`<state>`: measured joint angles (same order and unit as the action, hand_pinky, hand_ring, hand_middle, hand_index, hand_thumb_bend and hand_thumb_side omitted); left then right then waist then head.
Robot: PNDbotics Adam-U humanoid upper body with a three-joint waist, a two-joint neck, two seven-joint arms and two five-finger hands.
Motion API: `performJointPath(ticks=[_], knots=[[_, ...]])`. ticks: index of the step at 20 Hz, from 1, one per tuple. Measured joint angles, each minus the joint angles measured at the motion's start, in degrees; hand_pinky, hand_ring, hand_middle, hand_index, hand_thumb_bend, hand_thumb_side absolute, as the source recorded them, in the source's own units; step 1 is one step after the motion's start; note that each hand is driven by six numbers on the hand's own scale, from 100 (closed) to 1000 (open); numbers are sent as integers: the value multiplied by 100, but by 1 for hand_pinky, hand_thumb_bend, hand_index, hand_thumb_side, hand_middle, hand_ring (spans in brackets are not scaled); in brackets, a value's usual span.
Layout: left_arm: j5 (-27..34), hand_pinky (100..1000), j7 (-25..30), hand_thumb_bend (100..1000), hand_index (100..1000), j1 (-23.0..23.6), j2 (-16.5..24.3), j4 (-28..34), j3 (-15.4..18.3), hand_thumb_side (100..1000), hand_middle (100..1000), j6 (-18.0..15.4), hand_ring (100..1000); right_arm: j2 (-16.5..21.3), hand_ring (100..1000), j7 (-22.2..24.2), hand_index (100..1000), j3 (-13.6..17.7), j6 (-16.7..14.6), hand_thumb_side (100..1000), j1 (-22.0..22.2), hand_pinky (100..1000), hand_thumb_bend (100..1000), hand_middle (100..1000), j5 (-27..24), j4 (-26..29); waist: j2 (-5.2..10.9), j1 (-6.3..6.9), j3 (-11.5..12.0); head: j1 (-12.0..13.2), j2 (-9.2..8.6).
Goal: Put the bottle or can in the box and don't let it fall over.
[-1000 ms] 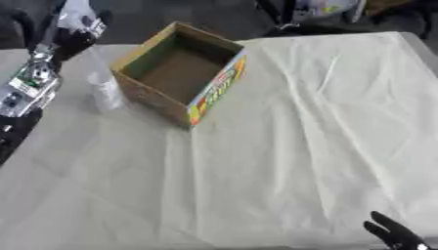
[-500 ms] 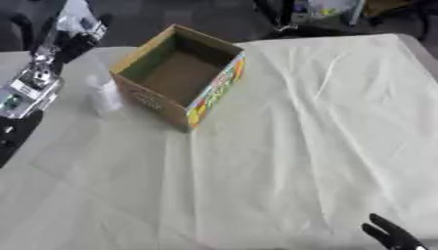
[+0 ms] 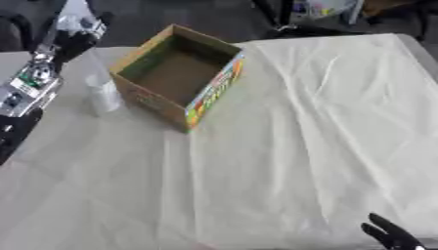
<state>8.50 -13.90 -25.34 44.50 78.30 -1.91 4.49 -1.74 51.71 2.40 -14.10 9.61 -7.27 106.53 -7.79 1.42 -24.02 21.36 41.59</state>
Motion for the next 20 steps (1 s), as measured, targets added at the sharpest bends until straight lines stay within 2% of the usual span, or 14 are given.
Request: performJointPath(ticks=[6, 16, 20], knots=[[15, 980, 12, 408, 850, -36, 1, -60, -2, 539, 739, 14, 1000, -4, 1000, 0, 1000, -2, 0, 470, -1, 646, 100, 1000, 15, 0, -14, -6, -25, 0, -1], [81, 942, -7, 309, 723, -44, 2, -95, -2, 507, 532, 37, 1000, -5, 1000, 0, 1000, -5, 0, 470, -1, 647, 100, 1000, 26, 0, -16, -13, -25, 0, -2], [143, 924, -47, 243, 652, -48, 2, -97, -2, 480, 454, 73, 991, -6, 1000, 0, 1000, -19, 0, 470, -1, 647, 100, 1000, 26, -1, -16, -14, -25, 0, -2]])
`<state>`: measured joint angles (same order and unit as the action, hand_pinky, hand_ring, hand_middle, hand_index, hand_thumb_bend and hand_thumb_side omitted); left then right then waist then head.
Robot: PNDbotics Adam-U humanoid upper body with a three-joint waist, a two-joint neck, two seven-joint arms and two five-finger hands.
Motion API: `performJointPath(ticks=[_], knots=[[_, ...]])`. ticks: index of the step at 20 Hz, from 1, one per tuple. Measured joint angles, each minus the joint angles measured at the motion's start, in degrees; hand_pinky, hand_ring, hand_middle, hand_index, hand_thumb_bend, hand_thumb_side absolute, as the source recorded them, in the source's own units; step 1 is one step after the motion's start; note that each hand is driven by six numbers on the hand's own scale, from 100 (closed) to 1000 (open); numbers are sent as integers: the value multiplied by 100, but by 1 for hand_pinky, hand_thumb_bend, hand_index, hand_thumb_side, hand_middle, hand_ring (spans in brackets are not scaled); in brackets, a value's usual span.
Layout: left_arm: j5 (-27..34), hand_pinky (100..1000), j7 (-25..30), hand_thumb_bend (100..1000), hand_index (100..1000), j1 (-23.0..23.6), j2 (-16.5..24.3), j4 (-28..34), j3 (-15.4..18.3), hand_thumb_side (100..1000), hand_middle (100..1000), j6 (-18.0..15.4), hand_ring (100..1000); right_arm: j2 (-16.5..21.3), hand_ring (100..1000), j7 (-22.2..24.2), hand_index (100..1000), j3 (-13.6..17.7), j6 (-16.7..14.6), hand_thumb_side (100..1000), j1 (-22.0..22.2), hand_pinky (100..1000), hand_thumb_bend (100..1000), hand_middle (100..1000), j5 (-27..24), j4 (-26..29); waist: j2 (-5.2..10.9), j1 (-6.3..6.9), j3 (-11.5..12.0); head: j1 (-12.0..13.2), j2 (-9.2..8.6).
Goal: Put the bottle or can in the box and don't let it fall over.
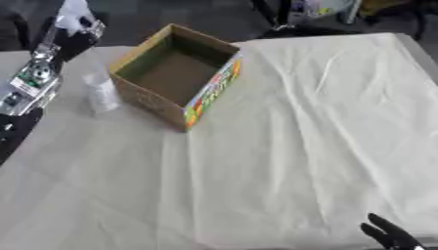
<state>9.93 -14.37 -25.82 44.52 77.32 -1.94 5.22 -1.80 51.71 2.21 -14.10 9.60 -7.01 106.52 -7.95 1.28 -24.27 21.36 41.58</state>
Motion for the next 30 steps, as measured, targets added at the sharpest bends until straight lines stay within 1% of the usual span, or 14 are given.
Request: performJointPath(ticks=[2, 3, 4, 5, 7, 10, 13, 21, 26, 30], knots=[[37, 914, -39, 206, 613, -7, 0, -1, 0, 470, 411, 18, 964, 0, 1000, 0, 1000, -12, 0, 470, 0, 646, 100, 1000, 0, 0, 0, 0, 0, 0, 0], [60, 914, -65, 206, 613, -11, 0, -2, 0, 470, 411, 24, 964, 0, 1000, 0, 1000, -12, 0, 470, 0, 646, 100, 1000, 0, 0, 0, 0, 1, 0, 0], [80, 902, -92, 176, 572, -20, 1, -2, 0, 465, 367, 31, 935, 0, 1000, 0, 1000, -13, -1, 470, 0, 646, 100, 1000, 0, 0, 0, 0, 1, 0, 0], [101, 900, -122, 168, 564, -23, 1, -2, 0, 463, 358, 40, 929, 0, 1000, 0, 1000, -13, -1, 470, 1, 646, 100, 1000, 0, 0, 0, 0, 1, 0, 0], [142, 887, -189, 130, 523, -24, 1, -5, 0, 452, 312, 55, 898, 0, 1000, -1, 1000, -13, -2, 470, 1, 647, 100, 1000, 0, 0, 0, -1, 4, 0, 0], [210, 877, -290, 136, 495, -27, 2, -6, 0, 452, 277, 75, 880, 0, 1000, -2, 1000, -13, -5, 470, 2, 647, 100, 1000, 0, 0, 0, -2, 6, -1, 0], [283, 865, -365, 120, 458, -28, 24, 6, 0, 443, 233, 81, 853, 0, 1000, 0, 1000, -14, -9, 470, 3, 647, 100, 1000, 0, 0, 0, -3, 10, -2, 0], [397, 858, -501, 114, 448, -28, 98, 158, 3, 439, 221, 48, 839, 0, 1000, 0, 1000, -14, -16, 470, 6, 646, 100, 1000, 0, 0, 0, -3, 28, -15, 0], [520, 852, -551, 110, 445, -42, 189, 471, 22, 436, 220, 7, 823, 0, 1000, -4, 1000, -14, -20, 470, 8, 646, 100, 1000, 0, 0, 0, -4, 31, -29, 0], [666, 847, -574, 107, 444, -207, 284, 755, 39, 435, 219, -14, 812, 0, 1000, -4, 1000, -16, -20, 470, 9, 646, 100, 1000, 0, 0, 0, -4, 26, -29, 0]])
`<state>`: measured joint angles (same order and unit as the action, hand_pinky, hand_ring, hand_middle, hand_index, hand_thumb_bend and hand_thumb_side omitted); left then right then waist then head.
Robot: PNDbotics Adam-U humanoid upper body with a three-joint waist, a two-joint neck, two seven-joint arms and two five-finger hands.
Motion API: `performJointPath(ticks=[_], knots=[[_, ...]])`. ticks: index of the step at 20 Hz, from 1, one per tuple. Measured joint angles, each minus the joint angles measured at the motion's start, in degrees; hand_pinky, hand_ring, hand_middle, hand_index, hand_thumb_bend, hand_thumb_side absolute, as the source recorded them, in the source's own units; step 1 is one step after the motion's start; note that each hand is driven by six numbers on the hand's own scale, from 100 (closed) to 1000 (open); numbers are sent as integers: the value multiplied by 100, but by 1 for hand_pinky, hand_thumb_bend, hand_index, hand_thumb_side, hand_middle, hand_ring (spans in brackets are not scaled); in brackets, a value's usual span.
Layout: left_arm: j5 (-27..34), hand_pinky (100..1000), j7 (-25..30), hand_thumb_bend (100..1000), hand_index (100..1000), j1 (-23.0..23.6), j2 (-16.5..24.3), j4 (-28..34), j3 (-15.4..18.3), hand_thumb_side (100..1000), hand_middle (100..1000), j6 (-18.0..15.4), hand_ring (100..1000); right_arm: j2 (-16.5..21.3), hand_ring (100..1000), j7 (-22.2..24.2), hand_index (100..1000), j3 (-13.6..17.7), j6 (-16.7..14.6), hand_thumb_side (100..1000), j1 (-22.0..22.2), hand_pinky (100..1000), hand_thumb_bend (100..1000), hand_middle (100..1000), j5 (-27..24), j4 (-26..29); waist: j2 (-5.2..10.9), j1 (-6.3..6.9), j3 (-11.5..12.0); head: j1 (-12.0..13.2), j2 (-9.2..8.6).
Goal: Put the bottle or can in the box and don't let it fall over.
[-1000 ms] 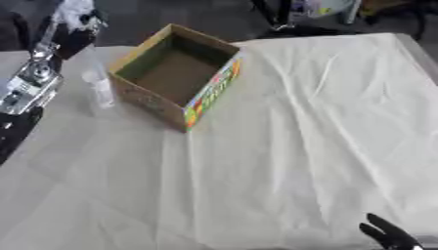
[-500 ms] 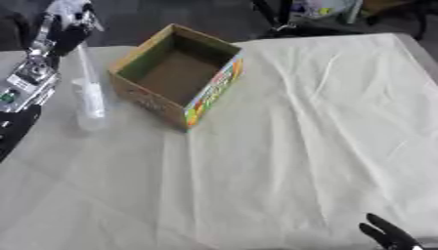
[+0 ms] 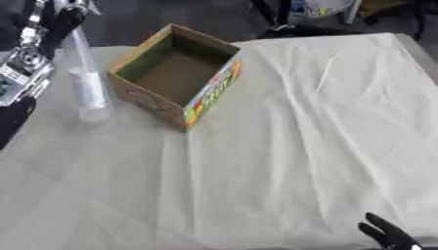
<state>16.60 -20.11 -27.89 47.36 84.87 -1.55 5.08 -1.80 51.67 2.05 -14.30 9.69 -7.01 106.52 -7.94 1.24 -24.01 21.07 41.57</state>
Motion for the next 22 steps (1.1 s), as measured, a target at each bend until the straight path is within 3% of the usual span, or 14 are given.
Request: performJointPath(ticks=[10, 22], knots=[[98, 840, 46, 100, 443, -633, 53, 306, -251, 437, 221, -17, 795, 5, 1000, 0, 1000, -85, 0, 470, -6, 647, 100, 1000, -11, 0, -13, 0, -206, -10, -105], [-80, 853, -69, 100, 455, -902, 17, 157, -496, 443, 234, -259, 830, 1, 1000, 0, 1000, -322, -3, 470, -162, 647, 100, 1000, -87, 71, -354, -16, -745, -165, -668]])
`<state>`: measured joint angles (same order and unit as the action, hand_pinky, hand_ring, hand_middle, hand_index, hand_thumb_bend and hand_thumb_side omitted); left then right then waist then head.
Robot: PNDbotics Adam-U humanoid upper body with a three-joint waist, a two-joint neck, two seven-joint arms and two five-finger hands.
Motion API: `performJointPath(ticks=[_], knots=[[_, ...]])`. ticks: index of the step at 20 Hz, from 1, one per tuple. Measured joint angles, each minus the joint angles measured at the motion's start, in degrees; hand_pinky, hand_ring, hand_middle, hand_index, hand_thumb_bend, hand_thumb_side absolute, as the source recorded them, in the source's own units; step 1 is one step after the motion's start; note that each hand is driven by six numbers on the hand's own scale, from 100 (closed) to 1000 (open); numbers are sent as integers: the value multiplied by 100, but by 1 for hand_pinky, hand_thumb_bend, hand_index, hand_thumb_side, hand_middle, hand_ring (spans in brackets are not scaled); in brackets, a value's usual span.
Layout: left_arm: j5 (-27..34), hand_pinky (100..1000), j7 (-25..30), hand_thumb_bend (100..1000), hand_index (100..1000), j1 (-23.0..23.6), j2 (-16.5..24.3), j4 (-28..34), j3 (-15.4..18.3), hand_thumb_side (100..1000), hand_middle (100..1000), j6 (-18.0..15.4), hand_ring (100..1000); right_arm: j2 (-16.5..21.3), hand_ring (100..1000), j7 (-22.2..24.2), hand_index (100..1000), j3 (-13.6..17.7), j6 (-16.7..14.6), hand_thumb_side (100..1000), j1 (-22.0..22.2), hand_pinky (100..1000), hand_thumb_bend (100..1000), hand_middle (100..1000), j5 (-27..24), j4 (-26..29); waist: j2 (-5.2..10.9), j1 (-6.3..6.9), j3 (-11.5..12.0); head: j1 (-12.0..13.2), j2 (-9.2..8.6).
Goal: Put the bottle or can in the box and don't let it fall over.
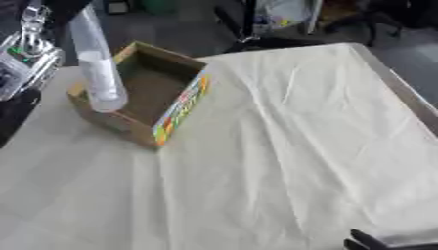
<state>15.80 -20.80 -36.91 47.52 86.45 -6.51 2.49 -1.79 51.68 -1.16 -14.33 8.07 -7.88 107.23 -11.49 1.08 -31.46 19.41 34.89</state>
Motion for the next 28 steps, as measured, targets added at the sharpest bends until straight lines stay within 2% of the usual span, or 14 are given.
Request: performJointPath(ticks=[2, 4, 6, 7, 9, 10, 11, 13, 19, 24, 28], knots=[[-48, 863, -32, 109, 479, -30, -66, -121, -48, 457, 261, -34, 863, -5, 1000, 1, 1000, -21, -3, 470, -23, 648, 100, 1000, 0, 1, -44, 25, -61, -14, -78], [-114, 879, -37, 163, 528, -79, -127, -216, -111, 485, 316, -68, 911, -13, 1000, 1, 1000, -33, -4, 470, -49, 648, 100, 1000, 1, 2, -62, 37, -80, -38, -136], [-183, 905, -6, 274, 650, -99, -181, -287, -165, 521, 452, -116, 1000, -33, 1000, 1, 1000, -37, -5, 470, -50, 648, 100, 1000, 1, 2, -83, 38, -89, -57, -175], [-228, 934, 26, 366, 755, -99, -211, -312, -193, 562, 574, -145, 1000, -44, 1000, 1, 1000, -43, -6, 470, -51, 648, 100, 1000, 2, 2, -85, 38, -89, -70, -188], [-363, 971, 172, 440, 854, -95, -240, -324, -248, 603, 733, -188, 1000, -45, 1000, 1, 1000, -52, -7, 470, -51, 648, 100, 1000, 5, 2, -85, 39, -67, -95, -200], [-456, 974, 284, 444, 863, -78, -256, -335, -261, 608, 746, -188, 1000, -45, 1000, 1, 1000, -54, -9, 470, -51, 648, 100, 1000, 8, 2, -85, 40, -50, -108, -208], [-535, 997, 394, 466, 919, -53, -260, -347, -269, 631, 826, -175, 1000, -45, 1000, 1, 1000, -58, -10, 470, -50, 648, 100, 1000, 9, 2, -85, 40, -41, -121, -211], [-678, 1000, 573, 471, 935, 17, -261, -380, -267, 636, 862, -125, 1000, -45, 1000, -1, 1000, -62, -17, 470, -49, 648, 100, 1000, 10, 2, -83, 39, -11, -141, -212], [-740, 1000, 691, 451, 932, 396, -251, -274, -75, 644, 870, -16, 1000, -45, 1000, -4, 1000, -22, -30, 470, -38, 649, 100, 1000, 42, 2, -42, 36, 120, -191, -209], [-425, 1000, 589, 423, 923, 1094, -126, 224, 284, 627, 855, 87, 1000, -46, 1000, -4, 1000, 80, -31, 470, 10, 649, 100, 1000, 71, -4, 21, 34, 298, -298, -131], [-115, 1000, 310, 405, 914, 1790, -106, 725, 647, 623, 844, 151, 1000, -47, 1000, -4, 1000, 153, -31, 470, 19, 649, 100, 1000, 111, -7, 43, 14, 465, -427, -78]])
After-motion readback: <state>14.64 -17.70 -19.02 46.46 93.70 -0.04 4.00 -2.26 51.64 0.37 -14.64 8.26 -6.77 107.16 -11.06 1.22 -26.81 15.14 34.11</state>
